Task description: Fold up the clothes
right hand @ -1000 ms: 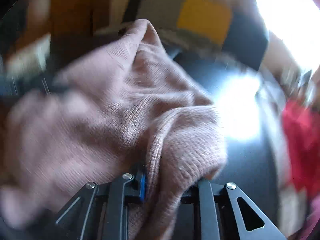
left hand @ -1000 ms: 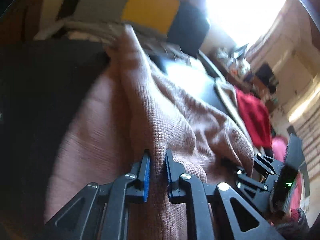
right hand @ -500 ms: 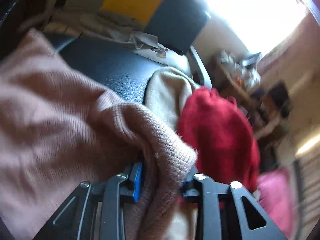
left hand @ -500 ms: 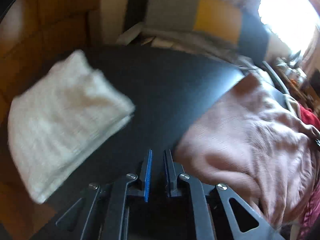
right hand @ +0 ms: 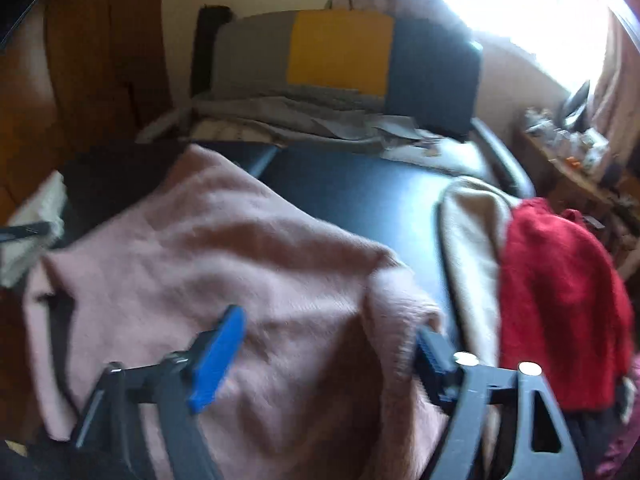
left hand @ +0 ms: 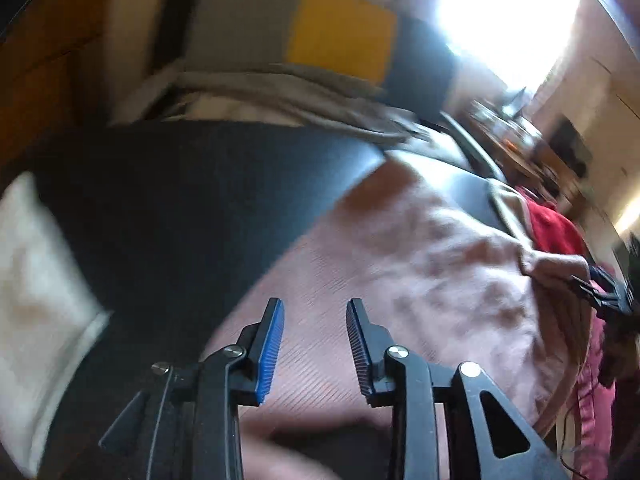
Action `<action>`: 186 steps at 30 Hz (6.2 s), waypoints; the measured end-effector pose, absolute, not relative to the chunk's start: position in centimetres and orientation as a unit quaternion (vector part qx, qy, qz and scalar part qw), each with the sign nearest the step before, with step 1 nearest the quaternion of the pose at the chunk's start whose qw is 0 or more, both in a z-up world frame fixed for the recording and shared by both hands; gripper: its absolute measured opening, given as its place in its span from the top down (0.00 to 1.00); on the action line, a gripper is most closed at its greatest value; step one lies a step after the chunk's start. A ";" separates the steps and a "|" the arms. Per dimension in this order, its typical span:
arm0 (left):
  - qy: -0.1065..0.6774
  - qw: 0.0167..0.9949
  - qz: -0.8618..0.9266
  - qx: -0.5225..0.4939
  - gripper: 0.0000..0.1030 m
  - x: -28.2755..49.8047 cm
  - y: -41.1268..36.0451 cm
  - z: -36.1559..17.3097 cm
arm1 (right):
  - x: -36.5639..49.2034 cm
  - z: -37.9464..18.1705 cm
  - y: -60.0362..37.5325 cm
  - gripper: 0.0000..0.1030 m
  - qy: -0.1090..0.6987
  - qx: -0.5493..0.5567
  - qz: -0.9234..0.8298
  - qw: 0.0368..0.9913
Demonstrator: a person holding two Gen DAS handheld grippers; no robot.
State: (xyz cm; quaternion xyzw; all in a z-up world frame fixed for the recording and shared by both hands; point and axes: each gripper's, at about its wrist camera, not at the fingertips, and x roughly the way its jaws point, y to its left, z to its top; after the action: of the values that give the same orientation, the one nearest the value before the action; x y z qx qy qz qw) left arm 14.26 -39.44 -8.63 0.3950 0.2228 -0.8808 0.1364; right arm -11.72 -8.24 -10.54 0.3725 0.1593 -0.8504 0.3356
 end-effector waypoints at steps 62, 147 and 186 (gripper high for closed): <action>0.177 -0.004 -0.880 0.441 0.81 18.1 -25.7 -15.3 | 7.2 -17.5 -9.9 0.21 0.324 0.401 -0.697 0.499; 0.080 0.202 -0.887 0.408 0.73 0.9 -43.4 -13.5 | -13.7 -17.3 -21.3 0.12 -0.006 0.462 -0.768 0.444; 0.006 0.151 -0.869 0.471 0.67 19.5 -29.2 -14.6 | -4.9 -22.5 6.0 0.82 -0.038 0.585 -0.745 0.318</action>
State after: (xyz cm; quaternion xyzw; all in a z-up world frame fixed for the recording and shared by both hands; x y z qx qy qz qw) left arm 19.51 -29.23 -14.63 0.4710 0.0057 -0.8691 0.1511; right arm -4.89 5.97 -22.49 0.5849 -0.0382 -0.7452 0.3179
